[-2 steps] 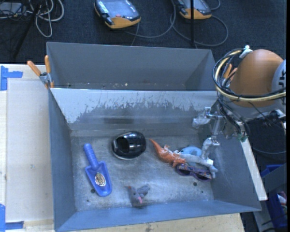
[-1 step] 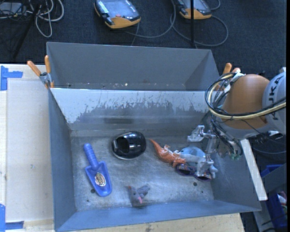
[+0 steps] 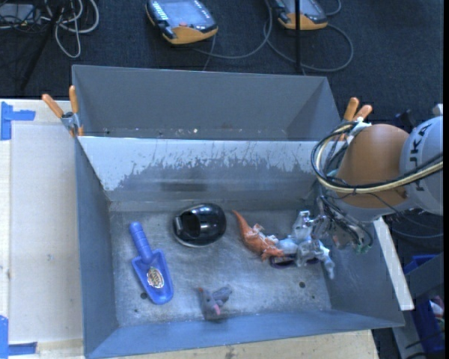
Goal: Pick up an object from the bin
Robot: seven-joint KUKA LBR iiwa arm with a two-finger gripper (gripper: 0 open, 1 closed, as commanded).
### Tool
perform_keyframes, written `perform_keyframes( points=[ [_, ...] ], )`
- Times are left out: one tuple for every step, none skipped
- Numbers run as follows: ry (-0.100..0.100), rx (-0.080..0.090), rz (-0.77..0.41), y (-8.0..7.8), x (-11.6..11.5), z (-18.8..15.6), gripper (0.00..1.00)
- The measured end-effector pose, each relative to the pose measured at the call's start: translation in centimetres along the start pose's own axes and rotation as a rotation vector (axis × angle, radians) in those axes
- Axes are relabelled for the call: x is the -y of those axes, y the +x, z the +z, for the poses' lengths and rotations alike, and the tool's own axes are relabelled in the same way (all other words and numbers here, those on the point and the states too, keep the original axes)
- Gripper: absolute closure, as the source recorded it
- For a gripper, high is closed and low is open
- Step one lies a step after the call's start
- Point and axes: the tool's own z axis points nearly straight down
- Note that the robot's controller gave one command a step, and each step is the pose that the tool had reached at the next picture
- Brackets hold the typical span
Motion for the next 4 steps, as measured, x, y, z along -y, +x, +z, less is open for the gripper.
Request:
perform_keyframes(
  points=[
    [0.0,0.0,-0.001,0.0,0.0,0.0,1.0],
    [-0.001,0.002,0.047,0.1,-0.4,-11.9,1.0],
    [-0.001,0.002,0.046,0.1,-0.4,-11.9,1.0],
    [-0.002,-0.003,0.015,0.6,-0.4,-15.0,1.0]
  ],
)
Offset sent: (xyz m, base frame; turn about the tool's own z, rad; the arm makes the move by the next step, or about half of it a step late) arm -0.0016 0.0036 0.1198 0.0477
